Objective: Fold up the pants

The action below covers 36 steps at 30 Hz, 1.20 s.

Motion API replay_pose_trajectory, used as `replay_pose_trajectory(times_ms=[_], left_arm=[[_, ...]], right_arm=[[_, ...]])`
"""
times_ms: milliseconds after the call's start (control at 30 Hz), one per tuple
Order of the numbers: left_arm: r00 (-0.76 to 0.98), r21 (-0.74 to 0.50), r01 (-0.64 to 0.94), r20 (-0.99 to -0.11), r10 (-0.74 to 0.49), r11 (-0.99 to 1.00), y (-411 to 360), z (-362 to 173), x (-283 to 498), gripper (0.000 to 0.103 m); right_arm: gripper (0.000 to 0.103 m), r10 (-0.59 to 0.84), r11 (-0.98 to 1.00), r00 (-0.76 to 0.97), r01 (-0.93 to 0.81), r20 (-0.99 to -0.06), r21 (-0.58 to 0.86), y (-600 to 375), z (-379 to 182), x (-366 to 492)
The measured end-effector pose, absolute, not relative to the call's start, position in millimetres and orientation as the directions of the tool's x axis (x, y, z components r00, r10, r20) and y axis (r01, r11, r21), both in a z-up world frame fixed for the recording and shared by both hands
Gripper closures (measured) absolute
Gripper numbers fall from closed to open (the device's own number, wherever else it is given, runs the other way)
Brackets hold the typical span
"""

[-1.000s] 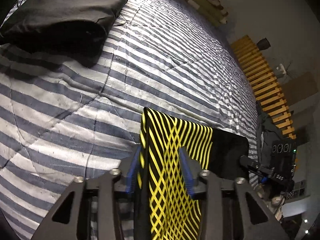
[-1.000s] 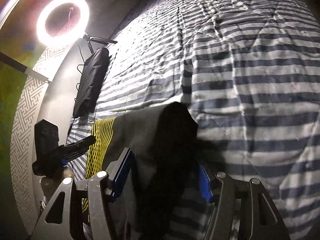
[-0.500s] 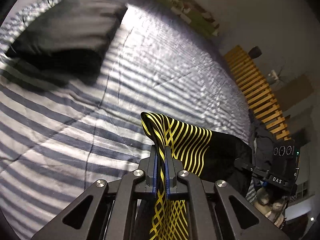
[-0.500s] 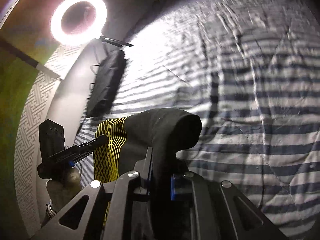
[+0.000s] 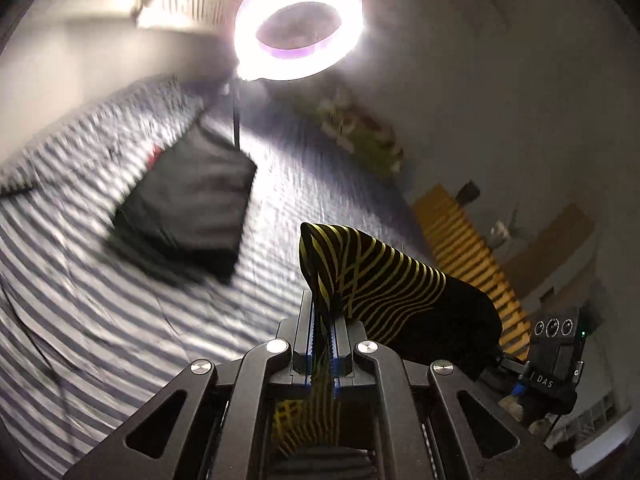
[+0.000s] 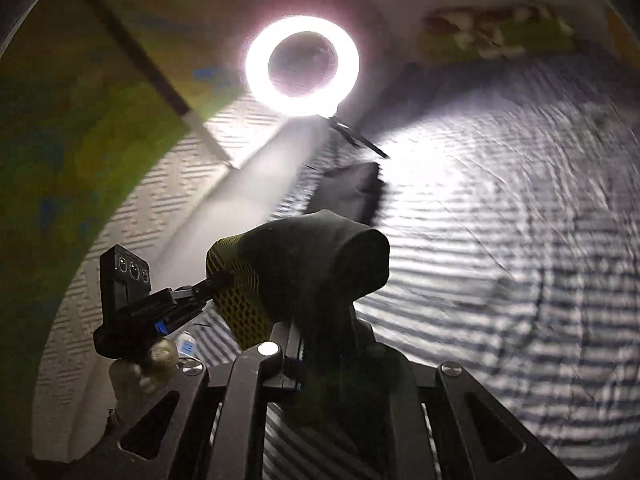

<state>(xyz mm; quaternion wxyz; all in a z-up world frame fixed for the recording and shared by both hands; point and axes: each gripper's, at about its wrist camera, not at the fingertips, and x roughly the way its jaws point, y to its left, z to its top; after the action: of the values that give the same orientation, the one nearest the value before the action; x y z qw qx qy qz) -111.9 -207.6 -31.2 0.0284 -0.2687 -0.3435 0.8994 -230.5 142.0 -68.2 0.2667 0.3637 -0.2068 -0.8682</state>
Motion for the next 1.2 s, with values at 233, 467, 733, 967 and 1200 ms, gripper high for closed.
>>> replay_pose_trajectory(times_ms=[233,467,733,967,1200], left_arm=[[-0.889,-0.582,0.168,-0.438,0.132,-0.796,-278.8,24.1,-114.5,0.098],[-0.861,-0.557,0.236,-0.500,0.094,-0.796,-364.7,22.9,-206.4,0.098],[-0.781,-0.488,0.350,-0.624,0.039,-0.800,-431.5,-41.6,-329.9,0.098],[-0.745,-0.476,0.393,-0.666,0.030,-0.787,-461.3,-86.6,-386.6,0.098],[-0.694,-0.466,0.455,-0.719,0.026,-0.759,-470.6,-116.5,-405.8,0.093]], right_arm=[[0.093,-0.679,-0.724,-0.572,0.416,-0.460,0.551,87.4,-37.9,-284.2],[0.093,-0.702,-0.694,-0.547,0.384,-0.456,0.608,57.9,-56.2,-392.5],[0.093,-0.620,-0.762,-0.557,0.260,-0.553,0.593,31.6,-118.5,-531.7],[0.093,-0.539,-0.823,-0.569,0.196,-0.622,0.534,17.0,-156.8,-585.8],[0.078,-0.428,-0.891,-0.551,0.122,-0.716,0.438,17.2,-182.9,-608.4]])
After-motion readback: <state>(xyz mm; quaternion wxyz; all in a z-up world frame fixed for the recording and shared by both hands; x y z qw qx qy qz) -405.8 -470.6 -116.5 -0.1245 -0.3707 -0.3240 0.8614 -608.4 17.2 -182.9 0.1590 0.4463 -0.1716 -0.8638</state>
